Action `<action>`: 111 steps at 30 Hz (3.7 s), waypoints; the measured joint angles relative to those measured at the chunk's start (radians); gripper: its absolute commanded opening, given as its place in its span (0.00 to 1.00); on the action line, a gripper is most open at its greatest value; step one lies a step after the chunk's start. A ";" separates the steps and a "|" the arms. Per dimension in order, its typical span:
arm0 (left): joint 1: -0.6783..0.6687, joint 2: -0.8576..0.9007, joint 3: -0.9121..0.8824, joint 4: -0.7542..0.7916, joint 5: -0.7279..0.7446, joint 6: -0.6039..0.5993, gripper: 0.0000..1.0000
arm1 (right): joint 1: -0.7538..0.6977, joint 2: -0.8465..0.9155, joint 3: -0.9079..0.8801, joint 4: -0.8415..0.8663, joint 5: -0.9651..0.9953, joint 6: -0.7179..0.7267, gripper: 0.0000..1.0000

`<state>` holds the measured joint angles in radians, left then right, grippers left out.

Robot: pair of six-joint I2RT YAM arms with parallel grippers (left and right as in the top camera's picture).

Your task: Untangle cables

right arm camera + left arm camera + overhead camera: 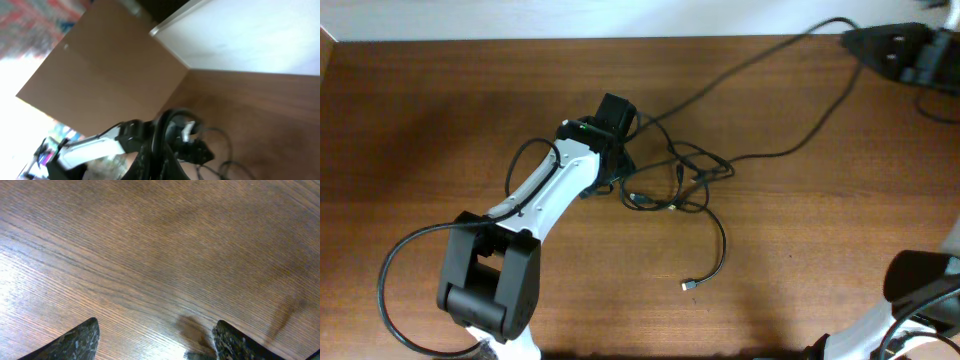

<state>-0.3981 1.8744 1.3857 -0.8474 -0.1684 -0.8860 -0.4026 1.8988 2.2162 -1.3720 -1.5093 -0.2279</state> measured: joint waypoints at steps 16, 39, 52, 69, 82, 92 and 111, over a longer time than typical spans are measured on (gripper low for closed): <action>0.006 0.000 0.002 0.073 0.143 0.137 0.76 | -0.304 0.000 0.000 0.293 0.002 0.187 0.04; -0.003 -0.175 0.002 0.027 0.293 0.604 0.99 | 0.139 0.000 0.004 0.036 0.719 0.157 0.99; -0.003 -0.182 0.002 -0.083 0.292 0.652 0.99 | 0.317 0.069 -0.044 -0.039 1.174 -0.034 0.99; -0.003 -0.182 0.002 -0.080 0.293 0.632 0.99 | 0.318 0.257 -0.371 0.214 1.259 -0.149 0.99; -0.003 -0.182 0.002 -0.080 0.292 0.632 0.99 | 0.317 0.269 -0.642 0.502 1.419 -0.166 0.04; -0.003 -0.182 0.002 -0.079 0.292 0.632 0.99 | 0.317 0.280 -0.549 0.335 1.403 -0.071 0.04; -0.003 -0.182 0.001 -0.079 0.292 0.632 0.99 | 0.318 0.240 0.903 -0.191 1.189 0.042 0.04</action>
<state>-0.4007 1.6928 1.3869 -0.9268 0.1238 -0.2543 -0.0849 2.1391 3.1188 -1.5627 -0.3202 -0.1864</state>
